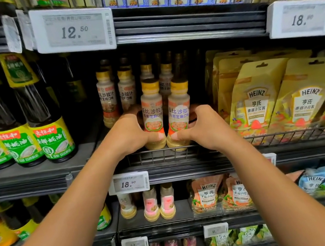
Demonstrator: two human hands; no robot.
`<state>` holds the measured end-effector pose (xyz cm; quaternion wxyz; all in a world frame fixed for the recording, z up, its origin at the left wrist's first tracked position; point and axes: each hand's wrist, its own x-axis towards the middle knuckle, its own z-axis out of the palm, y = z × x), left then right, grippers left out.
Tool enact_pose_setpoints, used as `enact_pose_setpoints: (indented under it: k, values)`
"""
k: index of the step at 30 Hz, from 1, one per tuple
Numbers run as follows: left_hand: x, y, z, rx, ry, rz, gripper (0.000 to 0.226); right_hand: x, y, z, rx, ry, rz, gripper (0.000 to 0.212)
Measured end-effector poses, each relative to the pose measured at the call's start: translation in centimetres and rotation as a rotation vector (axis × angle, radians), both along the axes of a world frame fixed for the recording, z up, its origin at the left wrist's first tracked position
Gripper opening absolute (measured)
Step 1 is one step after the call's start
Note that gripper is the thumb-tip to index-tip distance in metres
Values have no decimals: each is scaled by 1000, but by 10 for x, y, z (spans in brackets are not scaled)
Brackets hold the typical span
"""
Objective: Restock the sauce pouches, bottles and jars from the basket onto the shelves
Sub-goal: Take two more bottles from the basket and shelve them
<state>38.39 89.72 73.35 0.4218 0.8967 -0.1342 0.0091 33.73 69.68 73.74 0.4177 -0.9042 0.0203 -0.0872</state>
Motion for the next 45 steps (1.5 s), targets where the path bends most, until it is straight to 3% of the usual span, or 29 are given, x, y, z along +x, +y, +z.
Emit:
enact_pose_setpoints:
  k: [3,7,13,18,22,28,45]
  values:
    - [0,7,2,202,36,67,75,-2,-4,-1,-24,5,27,55]
    - [0,7,2,221,78,43,61,1,-6,-2,-75,43,14,42]
    - [11,-10,4,493,-41,102,57,13,-6,4,-108,92,4,62]
    - [29,-27,11,592,-23,156,71,32,-5,14,-184,129,3,73]
    - [37,-39,14,684,-63,215,51,55,-5,15,-221,176,15,61]
    - [47,-46,16,670,-140,225,30,70,-5,13,-96,158,-8,63]
    - [59,-49,8,721,-174,192,30,93,-1,7,-137,78,-5,58]
